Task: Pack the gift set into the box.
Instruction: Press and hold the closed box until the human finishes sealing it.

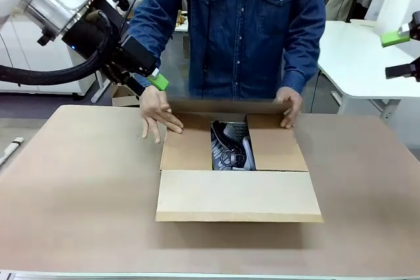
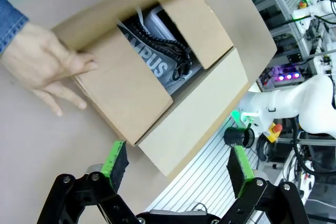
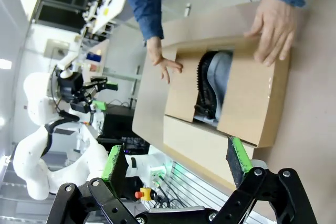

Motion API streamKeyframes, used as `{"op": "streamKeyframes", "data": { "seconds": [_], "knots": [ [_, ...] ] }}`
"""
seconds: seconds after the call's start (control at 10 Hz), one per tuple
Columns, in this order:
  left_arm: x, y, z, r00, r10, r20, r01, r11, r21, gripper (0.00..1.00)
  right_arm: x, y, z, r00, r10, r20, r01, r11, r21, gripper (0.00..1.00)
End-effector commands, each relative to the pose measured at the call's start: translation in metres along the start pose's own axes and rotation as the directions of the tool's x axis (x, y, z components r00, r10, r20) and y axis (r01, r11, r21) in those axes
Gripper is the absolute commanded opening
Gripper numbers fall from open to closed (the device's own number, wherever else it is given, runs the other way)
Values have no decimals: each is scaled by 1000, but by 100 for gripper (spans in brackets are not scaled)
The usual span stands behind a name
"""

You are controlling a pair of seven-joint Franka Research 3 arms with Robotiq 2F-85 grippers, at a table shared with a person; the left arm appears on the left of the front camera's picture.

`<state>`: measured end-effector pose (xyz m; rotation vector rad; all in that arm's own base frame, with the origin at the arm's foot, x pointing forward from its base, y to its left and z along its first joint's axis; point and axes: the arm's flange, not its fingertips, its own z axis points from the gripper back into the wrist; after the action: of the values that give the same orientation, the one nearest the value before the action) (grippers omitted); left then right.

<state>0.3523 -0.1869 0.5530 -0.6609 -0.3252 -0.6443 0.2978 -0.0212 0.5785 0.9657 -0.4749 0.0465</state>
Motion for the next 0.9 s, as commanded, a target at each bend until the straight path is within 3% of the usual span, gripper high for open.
{"op": "streamKeyframes", "data": {
  "seconds": [0.0, 0.8],
  "knots": [
    [-1, 1, 2, 1000, 0, -9, 0, 1000, 5, 100, 3, 0, -3, 1000, 26, 10, -26, 999, 26, 100],
    [-1, 1, 2, 1000, 0, -9, 0, 1000, 5, 100, 3, 0, -3, 1000, 26, 10, -26, 999, 26, 100]
  ]
}}
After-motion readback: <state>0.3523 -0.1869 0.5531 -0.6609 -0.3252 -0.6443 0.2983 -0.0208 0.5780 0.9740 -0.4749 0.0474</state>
